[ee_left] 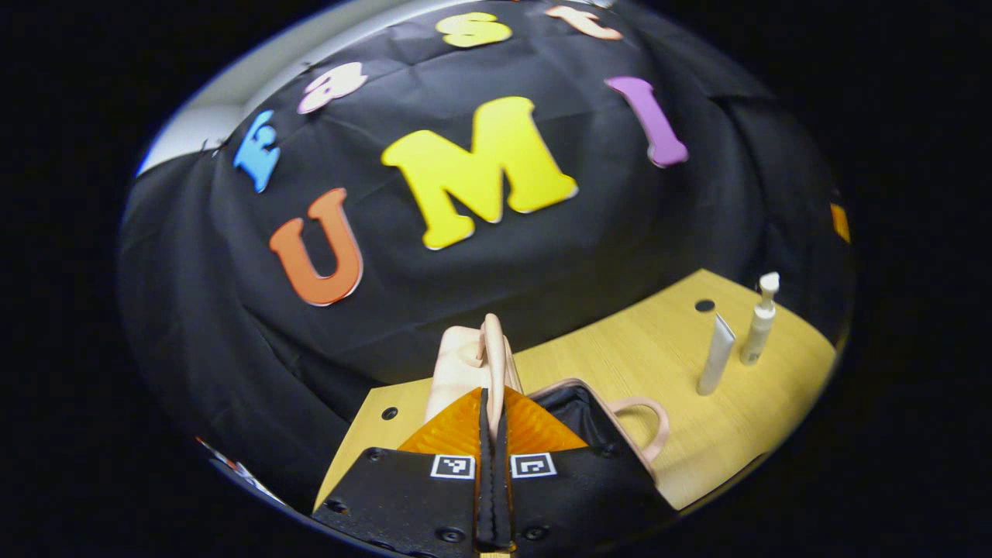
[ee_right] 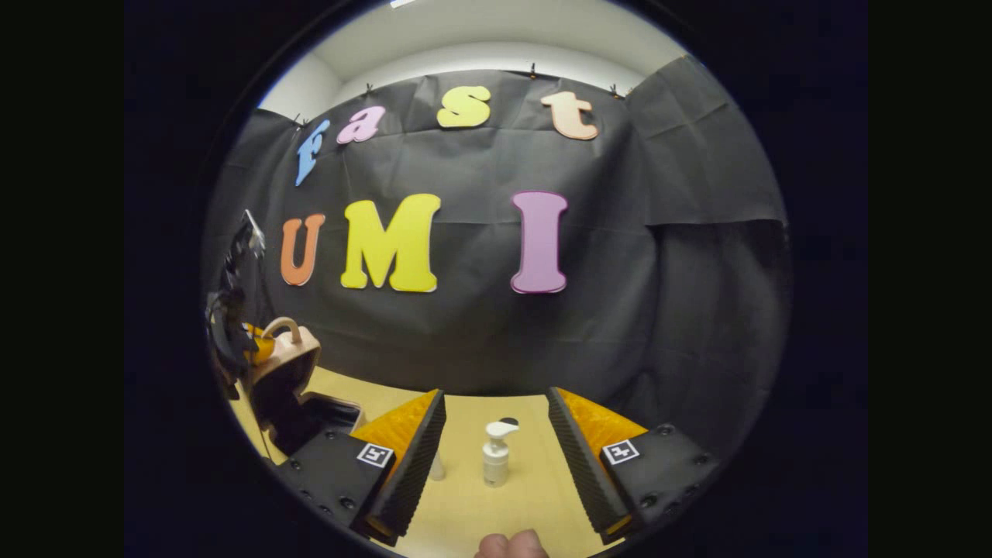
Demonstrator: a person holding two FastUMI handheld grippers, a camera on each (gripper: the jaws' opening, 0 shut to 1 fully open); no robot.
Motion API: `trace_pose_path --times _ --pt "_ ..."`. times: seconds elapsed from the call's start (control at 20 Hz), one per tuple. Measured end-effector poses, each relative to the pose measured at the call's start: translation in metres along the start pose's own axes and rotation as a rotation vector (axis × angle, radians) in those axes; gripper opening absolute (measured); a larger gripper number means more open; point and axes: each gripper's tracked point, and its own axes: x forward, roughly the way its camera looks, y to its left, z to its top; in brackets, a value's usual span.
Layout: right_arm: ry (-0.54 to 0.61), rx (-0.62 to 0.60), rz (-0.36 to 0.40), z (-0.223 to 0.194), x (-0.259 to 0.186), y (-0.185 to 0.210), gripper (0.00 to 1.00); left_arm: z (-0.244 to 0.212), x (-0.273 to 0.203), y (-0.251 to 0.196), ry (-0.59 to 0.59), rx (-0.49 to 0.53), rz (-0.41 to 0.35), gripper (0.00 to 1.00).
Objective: First open the suitcase, pack the skin care products into it, and then close the suitcase.
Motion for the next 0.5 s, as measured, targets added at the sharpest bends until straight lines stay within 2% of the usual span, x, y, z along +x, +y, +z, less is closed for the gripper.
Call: trace_pose_path --times 0.2,0.35,0.5 --pt "-0.030 -0.041 0.056 0.021 -0.004 0.043 0.77 -0.020 0.002 0.115 -0.054 -0.106 0.106 0.03" --pt "-0.014 -0.042 0.073 0.021 -0.006 0.069 0.79 -0.071 0.019 0.186 -0.024 -0.213 0.149 0.03" --pt "-0.003 -0.088 0.077 0.018 -0.012 0.094 0.79 -0.132 0.042 0.227 0.026 -0.224 0.186 0.03"
